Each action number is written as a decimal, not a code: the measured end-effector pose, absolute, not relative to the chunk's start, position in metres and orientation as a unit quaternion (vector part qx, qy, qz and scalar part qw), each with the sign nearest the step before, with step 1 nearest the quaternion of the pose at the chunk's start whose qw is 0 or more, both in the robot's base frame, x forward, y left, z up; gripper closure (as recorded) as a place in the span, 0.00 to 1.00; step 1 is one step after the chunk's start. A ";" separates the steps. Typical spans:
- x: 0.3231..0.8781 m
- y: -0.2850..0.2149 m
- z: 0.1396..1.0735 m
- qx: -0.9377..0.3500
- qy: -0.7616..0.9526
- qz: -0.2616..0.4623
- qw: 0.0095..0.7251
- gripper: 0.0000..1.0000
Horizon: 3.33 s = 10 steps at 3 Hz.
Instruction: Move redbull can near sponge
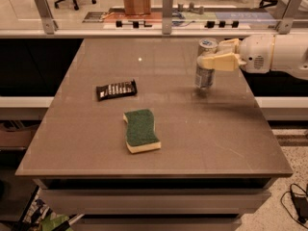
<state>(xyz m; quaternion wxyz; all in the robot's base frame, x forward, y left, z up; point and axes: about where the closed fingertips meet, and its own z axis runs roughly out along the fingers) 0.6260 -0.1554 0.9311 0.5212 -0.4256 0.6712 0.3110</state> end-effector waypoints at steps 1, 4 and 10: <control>0.594 -0.139 0.924 -0.472 0.655 0.336 0.486 1.00; 0.506 -0.082 0.912 -0.528 0.617 0.373 0.449 1.00; 0.485 -0.055 0.897 -0.527 0.605 0.382 0.459 0.00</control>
Offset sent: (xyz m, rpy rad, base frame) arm -0.1041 0.0519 -0.0241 -0.0831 0.0666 0.3479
